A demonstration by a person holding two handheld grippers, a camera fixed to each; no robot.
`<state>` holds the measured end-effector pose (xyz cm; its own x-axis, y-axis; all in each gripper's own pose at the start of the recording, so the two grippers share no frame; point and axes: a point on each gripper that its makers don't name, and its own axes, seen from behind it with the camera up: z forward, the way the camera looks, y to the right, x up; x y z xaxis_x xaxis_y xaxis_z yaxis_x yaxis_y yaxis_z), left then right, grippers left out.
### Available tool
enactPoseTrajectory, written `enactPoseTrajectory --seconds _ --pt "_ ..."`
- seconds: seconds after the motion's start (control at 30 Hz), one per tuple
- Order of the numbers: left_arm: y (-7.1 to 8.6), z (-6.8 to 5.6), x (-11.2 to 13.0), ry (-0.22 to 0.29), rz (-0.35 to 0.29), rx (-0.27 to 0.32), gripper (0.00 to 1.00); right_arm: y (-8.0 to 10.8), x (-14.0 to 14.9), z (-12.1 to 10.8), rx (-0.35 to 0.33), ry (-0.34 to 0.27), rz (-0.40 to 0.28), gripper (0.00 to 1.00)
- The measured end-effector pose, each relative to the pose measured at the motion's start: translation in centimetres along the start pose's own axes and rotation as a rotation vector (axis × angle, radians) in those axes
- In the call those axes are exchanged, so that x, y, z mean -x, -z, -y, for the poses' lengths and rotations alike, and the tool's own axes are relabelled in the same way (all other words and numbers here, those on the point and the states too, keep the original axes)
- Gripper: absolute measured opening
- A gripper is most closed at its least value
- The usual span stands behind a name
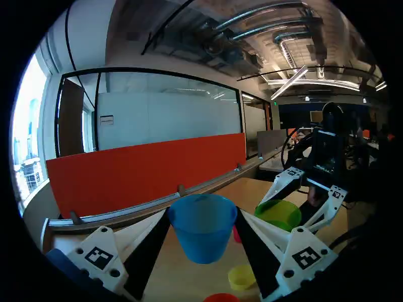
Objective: Pour water
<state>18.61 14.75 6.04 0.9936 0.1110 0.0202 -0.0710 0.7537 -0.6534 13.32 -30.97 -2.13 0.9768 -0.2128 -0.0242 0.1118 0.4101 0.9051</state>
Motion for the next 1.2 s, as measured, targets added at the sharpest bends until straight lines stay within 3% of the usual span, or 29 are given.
enactPoseTrajectory --seconds 0.37,0.8,1.2 --pt "0.6 -0.1 0.4 0.019 -0.003 0.002 0.88 0.1 0.1 0.8 -0.026 -0.045 0.013 0.92" --pt "1.4 -0.6 1.0 0.027 -0.012 0.0 0.87 0.5 0.0 1.0 -0.022 -0.055 0.01 0.92" --pt "2.0 -1.0 3.4 0.047 0.034 0.014 0.87 1.3 1.5 1.1 -0.03 -0.069 0.058 0.92"
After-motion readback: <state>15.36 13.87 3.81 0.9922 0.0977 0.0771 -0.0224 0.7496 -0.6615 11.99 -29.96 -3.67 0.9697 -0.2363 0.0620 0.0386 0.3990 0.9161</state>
